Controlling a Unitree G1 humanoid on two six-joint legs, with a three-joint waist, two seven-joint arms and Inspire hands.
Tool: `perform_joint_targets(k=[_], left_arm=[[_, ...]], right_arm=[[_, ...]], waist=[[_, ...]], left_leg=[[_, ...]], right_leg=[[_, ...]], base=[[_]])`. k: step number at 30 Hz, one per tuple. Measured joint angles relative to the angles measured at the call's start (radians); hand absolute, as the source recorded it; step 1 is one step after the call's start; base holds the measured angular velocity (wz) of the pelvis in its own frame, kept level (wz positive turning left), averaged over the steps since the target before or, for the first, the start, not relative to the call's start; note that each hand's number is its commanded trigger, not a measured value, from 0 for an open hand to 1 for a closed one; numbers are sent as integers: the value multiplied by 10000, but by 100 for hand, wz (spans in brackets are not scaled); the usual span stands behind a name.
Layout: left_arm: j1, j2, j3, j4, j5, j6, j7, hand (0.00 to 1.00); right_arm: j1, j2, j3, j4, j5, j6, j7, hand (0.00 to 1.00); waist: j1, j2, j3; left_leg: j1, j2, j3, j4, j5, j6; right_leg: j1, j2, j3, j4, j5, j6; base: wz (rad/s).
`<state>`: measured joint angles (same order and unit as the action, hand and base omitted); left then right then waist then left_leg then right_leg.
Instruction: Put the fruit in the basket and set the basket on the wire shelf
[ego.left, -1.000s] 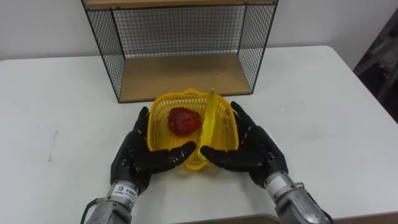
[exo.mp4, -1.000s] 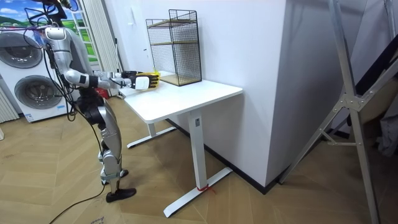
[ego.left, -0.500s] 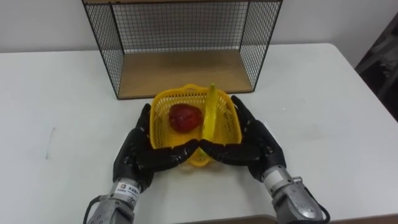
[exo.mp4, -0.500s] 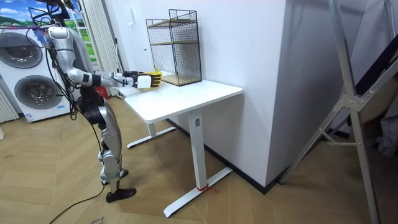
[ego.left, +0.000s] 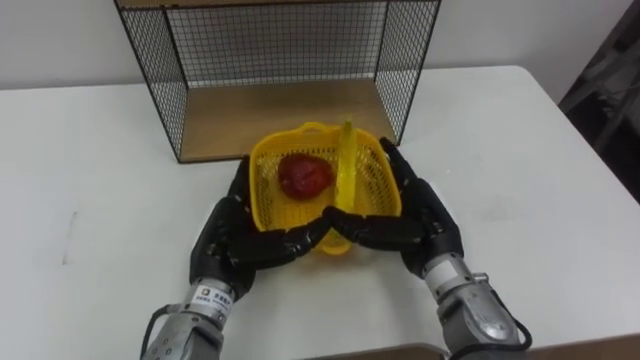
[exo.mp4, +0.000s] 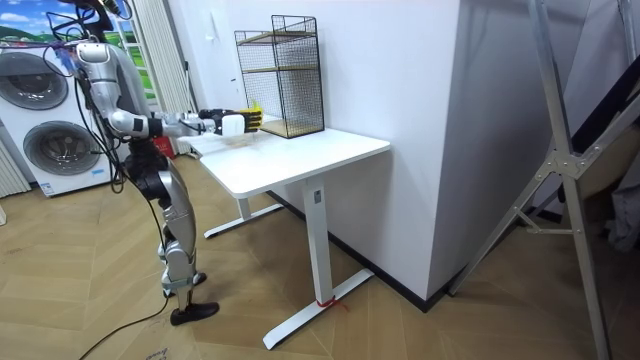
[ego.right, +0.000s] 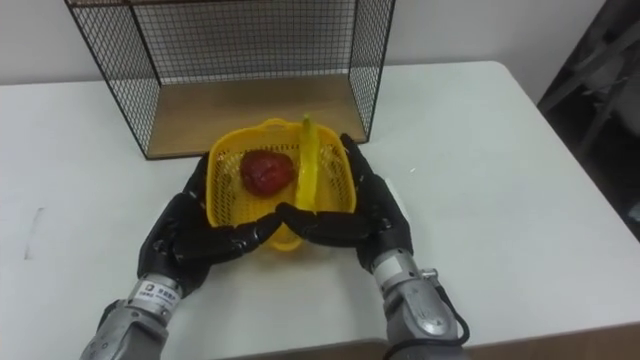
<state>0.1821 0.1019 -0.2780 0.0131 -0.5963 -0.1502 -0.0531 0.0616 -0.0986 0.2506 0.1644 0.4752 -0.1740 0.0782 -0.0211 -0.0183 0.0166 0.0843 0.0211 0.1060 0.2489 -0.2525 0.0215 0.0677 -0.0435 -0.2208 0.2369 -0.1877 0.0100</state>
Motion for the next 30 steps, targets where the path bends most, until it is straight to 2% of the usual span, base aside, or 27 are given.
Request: perform_joint_targets(k=[6,11,13,19,23,27,30], left_arm=[[-3,-29,18,-497,7,-48,27,0],[-25,-125,108,-852,26,-74,42,0],[-29,-135,110,-1118,26,-159,42,0],[-30,-138,105,-1204,24,-377,42,0],[-34,-146,95,-1207,34,-513,42,0],[-39,-160,94,-1211,-6,-651,42,0],[-37,-162,96,-1211,8,-697,41,0]], right_arm=[[0,28,-1,-340,94,-159,-129,0],[-2,102,-8,-668,150,-285,-196,0],[-3,142,-10,-794,153,-536,-195,0],[-3,172,8,-1052,263,-584,-183,0],[-3,215,27,-1060,267,-749,-105,0],[0,215,54,-1357,258,-759,-104,0],[9,212,61,-1417,222,-799,-101,0]], waist=[[5,72,-48],[14,74,-52],[1,58,-63],[-6,58,-63],[-1,82,-47],[33,117,-29],[57,67,-27]], left_leg=[[32,7,14,46,0,0],[-25,19,21,6,0,-1],[-23,19,10,-9,0,-1],[-22,22,23,94,0,-1],[-32,82,20,141,-12,-9],[-221,210,19,658,-261,-37],[-232,250,-14,1046,-491,-61]], right_leg=[[31,0,12,22,11,-19],[-10,5,41,99,23,-38],[4,10,37,100,25,-42],[-1,17,78,129,26,-44],[-31,9,71,228,23,-43],[-195,44,39,565,-63,-61],[-166,5,15,1037,-396,-95]], base=[[0],[-1],[0],[0],[0],[-2],[-1]])
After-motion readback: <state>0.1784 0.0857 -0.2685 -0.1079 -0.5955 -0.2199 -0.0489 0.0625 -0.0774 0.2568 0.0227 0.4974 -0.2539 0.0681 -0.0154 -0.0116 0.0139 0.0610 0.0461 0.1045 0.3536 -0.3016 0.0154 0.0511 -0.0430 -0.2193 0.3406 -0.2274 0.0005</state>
